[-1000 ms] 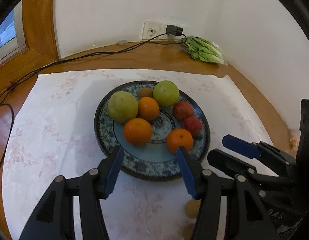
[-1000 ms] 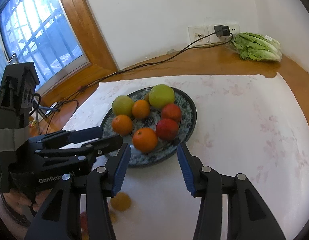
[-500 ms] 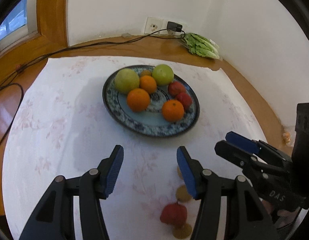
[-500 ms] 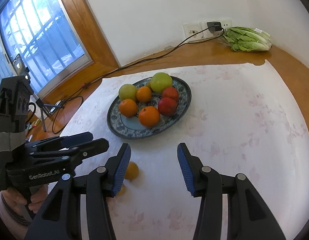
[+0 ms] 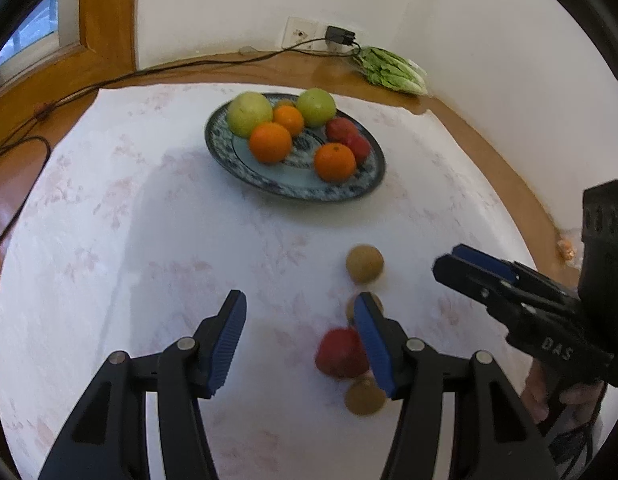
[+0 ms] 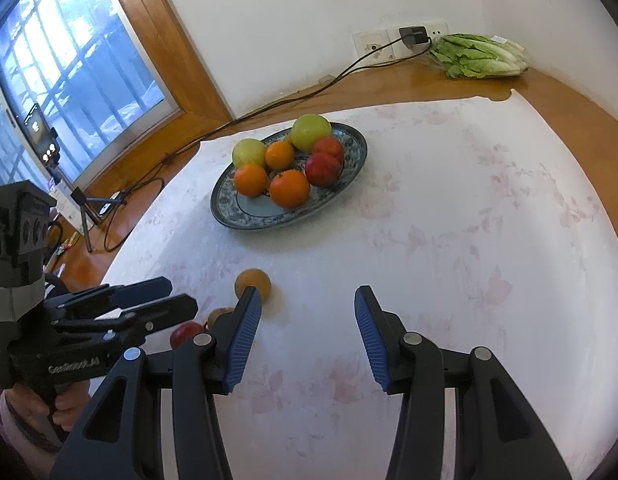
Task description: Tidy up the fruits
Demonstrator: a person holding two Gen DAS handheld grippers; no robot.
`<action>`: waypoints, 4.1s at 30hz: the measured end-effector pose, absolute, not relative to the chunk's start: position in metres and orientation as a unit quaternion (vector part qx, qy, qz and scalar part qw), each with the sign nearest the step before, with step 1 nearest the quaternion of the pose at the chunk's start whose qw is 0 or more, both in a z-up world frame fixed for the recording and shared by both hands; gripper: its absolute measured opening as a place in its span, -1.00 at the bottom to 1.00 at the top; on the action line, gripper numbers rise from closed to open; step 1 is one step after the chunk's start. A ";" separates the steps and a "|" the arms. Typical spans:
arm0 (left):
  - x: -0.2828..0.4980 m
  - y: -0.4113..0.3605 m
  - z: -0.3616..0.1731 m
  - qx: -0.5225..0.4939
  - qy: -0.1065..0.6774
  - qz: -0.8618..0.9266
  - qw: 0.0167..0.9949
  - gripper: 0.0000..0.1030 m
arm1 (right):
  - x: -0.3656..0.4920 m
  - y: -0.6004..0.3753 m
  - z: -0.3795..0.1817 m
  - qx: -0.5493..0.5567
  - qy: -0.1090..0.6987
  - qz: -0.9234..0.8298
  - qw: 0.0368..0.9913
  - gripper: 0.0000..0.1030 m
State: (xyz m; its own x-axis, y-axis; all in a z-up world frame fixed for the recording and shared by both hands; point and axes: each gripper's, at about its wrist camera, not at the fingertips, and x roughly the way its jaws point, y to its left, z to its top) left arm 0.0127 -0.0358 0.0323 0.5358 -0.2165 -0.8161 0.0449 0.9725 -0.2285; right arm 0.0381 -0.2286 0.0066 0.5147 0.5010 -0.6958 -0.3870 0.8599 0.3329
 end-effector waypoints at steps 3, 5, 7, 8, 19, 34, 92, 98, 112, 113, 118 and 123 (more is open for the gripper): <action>0.008 -0.043 0.031 -0.082 0.479 -0.087 0.870 0.16 | 0.035 -0.228 0.004 0.069 0.424 0.255 0.867 -0.03; 0.006 -0.049 0.029 -0.074 0.481 -0.091 0.869 0.16 | 0.035 -0.228 0.003 0.070 0.425 0.255 0.866 -0.03; 0.005 -0.053 0.026 -0.070 0.486 -0.095 0.866 0.16 | 0.035 -0.228 0.003 0.070 0.425 0.255 0.866 -0.03; 0.006 -0.054 0.025 -0.069 0.488 -0.097 0.865 0.15 | 0.035 -0.228 0.003 0.070 0.425 0.255 0.865 -0.03; 0.007 -0.058 0.020 -0.051 0.485 -0.098 0.868 -0.04 | 0.035 -0.225 0.000 0.077 0.428 0.268 0.860 -0.03; 0.008 -0.040 0.030 -0.079 0.472 -0.093 0.873 -0.35 | 0.035 -0.220 0.002 0.076 0.429 0.269 0.859 -0.03; 0.019 -0.006 0.037 -0.098 0.456 -0.039 0.884 -0.35 | 0.046 -0.172 0.009 0.020 0.433 0.284 0.855 -0.46; 0.019 -0.014 0.042 -0.088 0.455 -0.040 0.885 -0.35 | 0.044 -0.180 0.013 0.032 0.426 0.285 0.858 -0.46; 0.020 -0.028 0.058 -0.072 0.443 -0.045 0.893 -0.35 | 0.044 -0.197 0.029 0.044 0.407 0.287 0.866 -0.46; 0.021 -0.030 0.060 -0.070 0.442 -0.046 0.893 -0.35 | 0.045 -0.198 0.031 0.043 0.405 0.286 0.867 -0.46; 0.028 -0.035 0.063 -0.063 0.439 -0.053 0.895 -0.35 | 0.049 -0.203 0.034 0.046 0.402 0.281 0.870 -0.46; 0.040 -0.037 0.066 -0.060 0.438 -0.056 0.895 -0.35 | 0.056 -0.205 0.037 0.045 0.404 0.279 0.870 -0.46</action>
